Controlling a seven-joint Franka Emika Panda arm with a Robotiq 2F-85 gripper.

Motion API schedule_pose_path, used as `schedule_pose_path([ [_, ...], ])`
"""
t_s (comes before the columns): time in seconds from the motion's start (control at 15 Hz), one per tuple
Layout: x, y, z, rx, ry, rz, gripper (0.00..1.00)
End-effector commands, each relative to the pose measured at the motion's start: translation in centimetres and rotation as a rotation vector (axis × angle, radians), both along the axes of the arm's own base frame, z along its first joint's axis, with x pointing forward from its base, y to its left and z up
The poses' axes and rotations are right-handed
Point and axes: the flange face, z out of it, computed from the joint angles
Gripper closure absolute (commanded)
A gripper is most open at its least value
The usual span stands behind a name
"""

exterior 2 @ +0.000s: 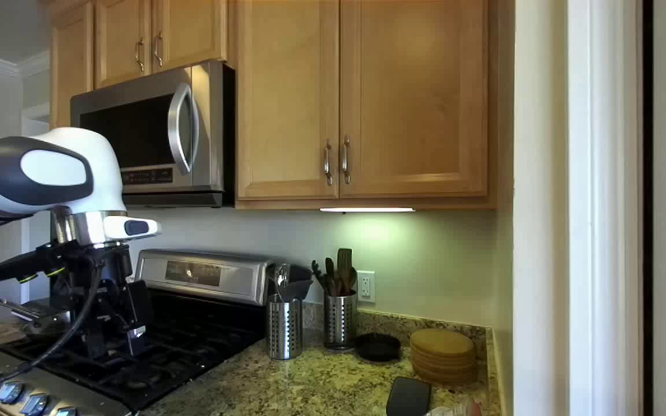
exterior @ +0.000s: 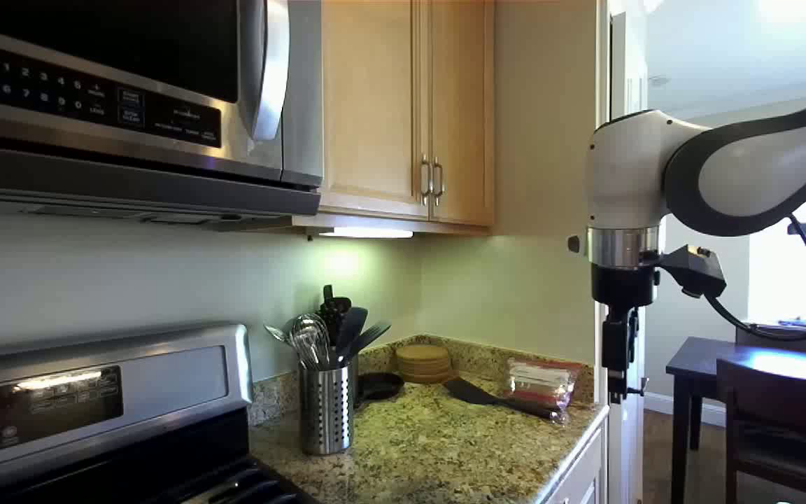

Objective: Open the top left door of the cabinet.

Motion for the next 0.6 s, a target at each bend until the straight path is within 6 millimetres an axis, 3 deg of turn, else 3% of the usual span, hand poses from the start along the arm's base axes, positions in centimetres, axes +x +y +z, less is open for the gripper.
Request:
schedule_pose_path([
  [0.0, -0.11, -0.06, -0.31, -0.001, 0.011, -0.002, 0.00],
  [0.53, -0.19, -0.16, -1.10, -0.003, 0.032, -0.003, 0.00],
])
